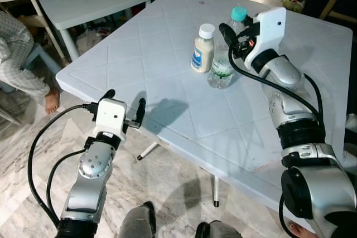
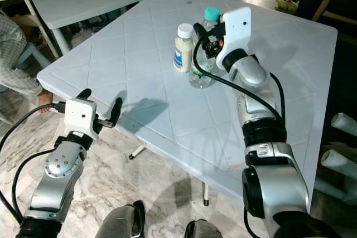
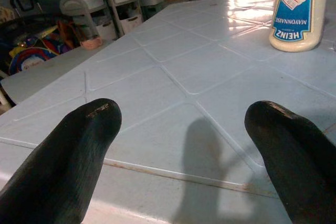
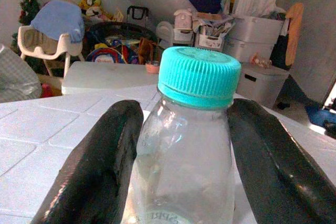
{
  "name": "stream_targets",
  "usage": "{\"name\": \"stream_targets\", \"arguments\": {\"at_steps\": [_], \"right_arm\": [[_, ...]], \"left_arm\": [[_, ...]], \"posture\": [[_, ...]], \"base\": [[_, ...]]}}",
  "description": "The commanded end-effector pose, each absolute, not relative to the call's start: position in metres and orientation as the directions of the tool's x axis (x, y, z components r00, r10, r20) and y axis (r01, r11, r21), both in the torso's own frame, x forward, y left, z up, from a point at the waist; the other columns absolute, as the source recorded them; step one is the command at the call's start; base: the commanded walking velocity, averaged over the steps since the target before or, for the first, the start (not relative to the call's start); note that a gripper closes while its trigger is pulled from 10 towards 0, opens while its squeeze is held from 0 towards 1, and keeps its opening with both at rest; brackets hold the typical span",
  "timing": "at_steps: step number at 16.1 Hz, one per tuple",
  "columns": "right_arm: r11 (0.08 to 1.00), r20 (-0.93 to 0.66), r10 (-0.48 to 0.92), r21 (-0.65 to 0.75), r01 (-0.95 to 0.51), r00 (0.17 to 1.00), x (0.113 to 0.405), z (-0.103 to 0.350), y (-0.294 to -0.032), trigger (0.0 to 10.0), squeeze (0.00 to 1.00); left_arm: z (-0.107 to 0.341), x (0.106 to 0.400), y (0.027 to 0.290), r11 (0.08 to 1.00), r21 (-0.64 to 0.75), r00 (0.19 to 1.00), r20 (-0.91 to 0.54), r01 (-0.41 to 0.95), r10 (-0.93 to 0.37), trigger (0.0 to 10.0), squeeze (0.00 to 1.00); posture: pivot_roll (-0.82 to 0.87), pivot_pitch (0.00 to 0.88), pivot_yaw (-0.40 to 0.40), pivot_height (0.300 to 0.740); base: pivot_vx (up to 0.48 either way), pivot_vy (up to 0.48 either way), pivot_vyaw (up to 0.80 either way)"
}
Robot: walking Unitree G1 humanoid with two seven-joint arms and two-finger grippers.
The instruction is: Restocking fridge
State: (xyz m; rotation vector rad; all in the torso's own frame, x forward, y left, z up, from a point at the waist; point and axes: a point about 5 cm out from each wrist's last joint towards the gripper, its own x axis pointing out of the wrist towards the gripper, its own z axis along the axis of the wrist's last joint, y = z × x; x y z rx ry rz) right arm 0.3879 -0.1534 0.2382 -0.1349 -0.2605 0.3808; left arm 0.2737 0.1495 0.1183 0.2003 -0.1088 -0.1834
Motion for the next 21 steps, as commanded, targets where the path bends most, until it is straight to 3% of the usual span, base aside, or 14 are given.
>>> {"name": "stream_targets", "arguments": {"at_steps": [1,4,5,7,8,9,10,11,19,21], "right_arm": [[0.912,0.247,0.394,-0.221,-0.344,0.885,0.39,0.25,-0.154,10.0,0.0],[0.913,0.257,0.388,-0.236,-0.332,0.885,0.391,0.254,-0.155,10.0,0.0],[0.911,0.263,0.395,-0.237,-0.338,0.88,0.391,0.255,-0.155,10.0,1.0],[0.898,0.262,0.425,-0.245,-0.366,0.867,0.391,0.257,-0.151,10.0,1.0],[0.896,0.26,0.428,-0.25,-0.368,0.865,0.391,0.257,-0.15,10.0,0.85],[0.896,0.258,0.427,-0.25,-0.367,0.867,0.391,0.257,-0.15,10.0,0.0],[0.893,0.26,0.433,-0.251,-0.373,0.863,0.392,0.258,-0.15,1.9,0.0],[0.892,0.263,0.437,-0.251,-0.376,0.86,0.392,0.259,-0.15,0.0,0.0],[0.868,0.245,0.48,-0.271,-0.416,0.843,0.389,0.254,-0.147,0.0,0.0],[0.883,0.254,0.455,-0.256,-0.394,0.854,0.381,0.247,-0.15,0.0,0.0]], "left_arm": [[0.117,0.272,0.149,0.961,0.209,0.977,0.077,0.181,-0.201,10.0,0.0],[0.117,0.272,0.148,0.961,0.207,0.977,0.076,0.182,-0.201,10.0,0.0],[0.116,0.271,0.148,0.961,0.206,0.976,0.075,0.185,-0.204,10.0,0.0],[0.116,0.272,0.147,0.96,0.205,0.976,0.072,0.188,-0.206,10.0,0.0],[0.115,0.272,0.147,0.96,0.205,0.976,0.07,0.189,-0.207,10.0,0.0],[0.115,0.272,0.147,0.96,0.205,0.976,0.069,0.189,-0.207,10.0,0.0],[0.115,0.271,0.147,0.96,0.205,0.976,0.069,0.19,-0.208,10.0,0.0],[0.115,0.271,0.146,0.96,0.204,0.976,0.068,0.19,-0.208,10.0,0.0],[0.112,0.271,0.144,0.961,0.196,0.976,0.059,0.195,-0.21,10.0,0.0],[0.109,0.273,0.151,0.972,0.201,0.991,0.033,0.123,-0.132,10.0,0.0]], "posture": [[0.13,0.132,-0.005,0.74],[0.13,0.131,-0.006,0.74],[0.12,0.133,-0.006,0.74],[0.12,0.134,-0.006,0.74],[0.12,0.134,-0.007,0.74],[0.12,0.135,-0.009,0.74],[0.12,0.135,-0.01,0.74],[0.12,0.134,-0.011,0.74],[0.12,0.127,-0.017,0.74],[0.11,0.124,-0.026,0.74]], "base": [[0.0,0.0,0.0],[0.0,0.0,0.0],[0.0,0.0,0.0],[0.0,0.0,0.0],[0.0,0.0,0.0],[0.0,0.0,0.0],[0.0,0.0,0.0],[0.0,0.0,0.0],[0.0,0.0,0.0],[0.0,0.0,0.0]]}}
